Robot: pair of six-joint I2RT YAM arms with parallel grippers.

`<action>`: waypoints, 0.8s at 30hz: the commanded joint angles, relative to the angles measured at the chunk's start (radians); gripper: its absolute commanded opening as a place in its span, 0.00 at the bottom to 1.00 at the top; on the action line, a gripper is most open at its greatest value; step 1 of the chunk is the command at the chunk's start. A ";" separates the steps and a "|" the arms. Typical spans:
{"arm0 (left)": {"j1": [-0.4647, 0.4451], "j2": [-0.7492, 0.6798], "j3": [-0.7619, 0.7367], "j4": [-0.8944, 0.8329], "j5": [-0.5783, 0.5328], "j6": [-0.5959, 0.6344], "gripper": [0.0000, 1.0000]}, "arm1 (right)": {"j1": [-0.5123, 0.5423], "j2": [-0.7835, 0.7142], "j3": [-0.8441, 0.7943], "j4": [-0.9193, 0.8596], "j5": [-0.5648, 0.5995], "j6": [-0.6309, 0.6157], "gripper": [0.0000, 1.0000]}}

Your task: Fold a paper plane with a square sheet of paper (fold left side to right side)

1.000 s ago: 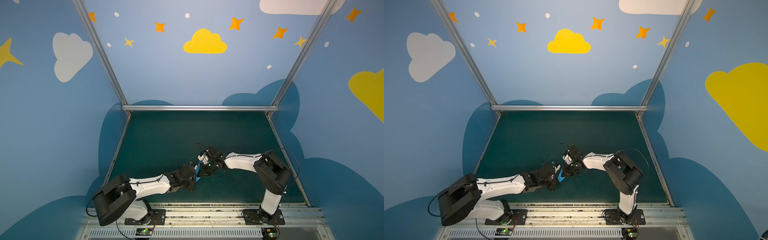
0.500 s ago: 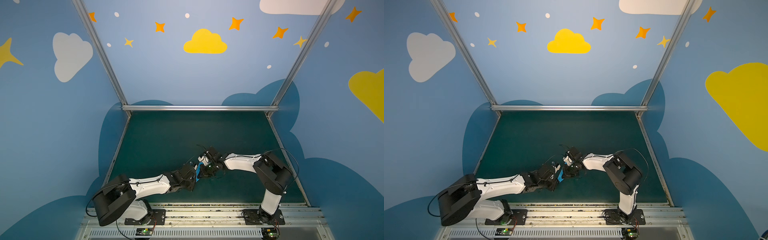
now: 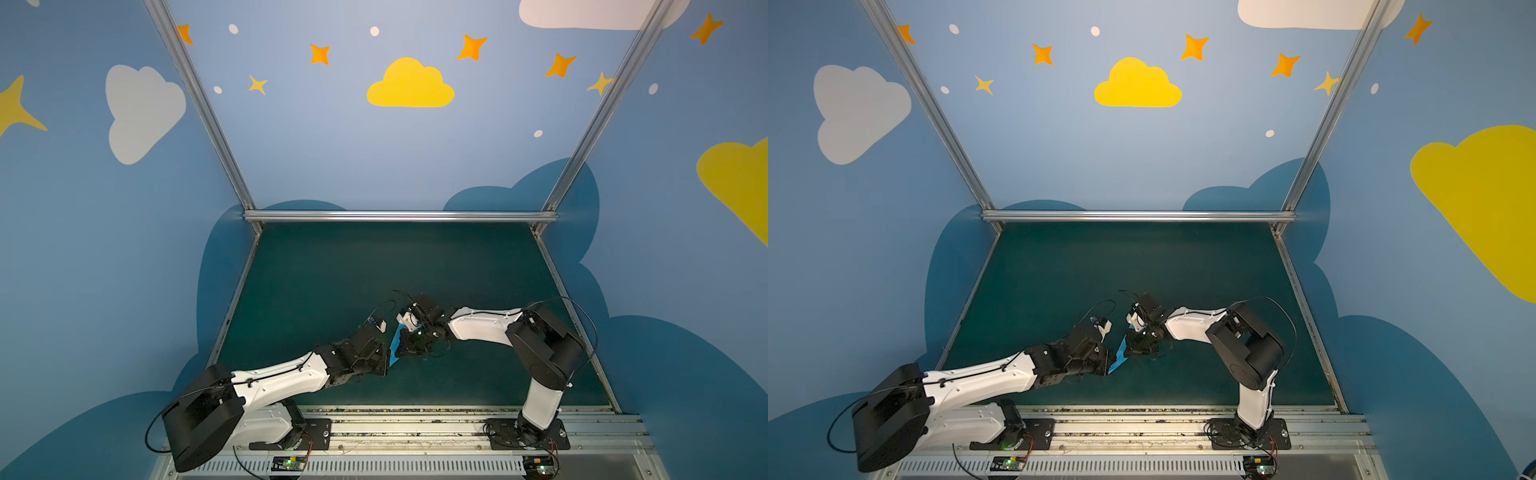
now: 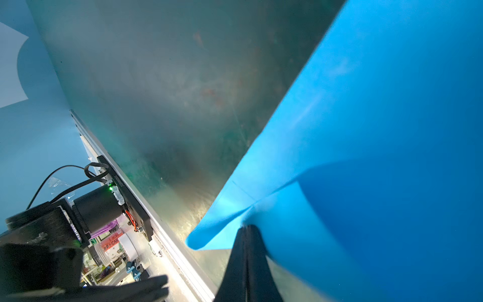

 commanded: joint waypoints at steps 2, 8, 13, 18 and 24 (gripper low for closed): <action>-0.005 0.014 -0.039 0.098 0.032 -0.281 0.04 | 0.006 0.016 -0.030 -0.023 0.048 0.026 0.00; -0.033 0.000 -0.106 0.219 -0.095 -0.564 0.04 | 0.006 0.009 -0.050 -0.018 0.059 0.039 0.00; -0.063 0.021 -0.075 0.212 -0.141 -0.577 0.04 | 0.006 0.011 -0.043 -0.023 0.057 0.036 0.00; -0.073 0.061 -0.039 0.186 -0.150 -0.550 0.04 | 0.006 0.017 -0.037 -0.020 0.051 0.034 0.00; -0.075 0.125 -0.021 0.194 -0.150 -0.543 0.04 | 0.006 0.023 -0.032 -0.020 0.046 0.033 0.00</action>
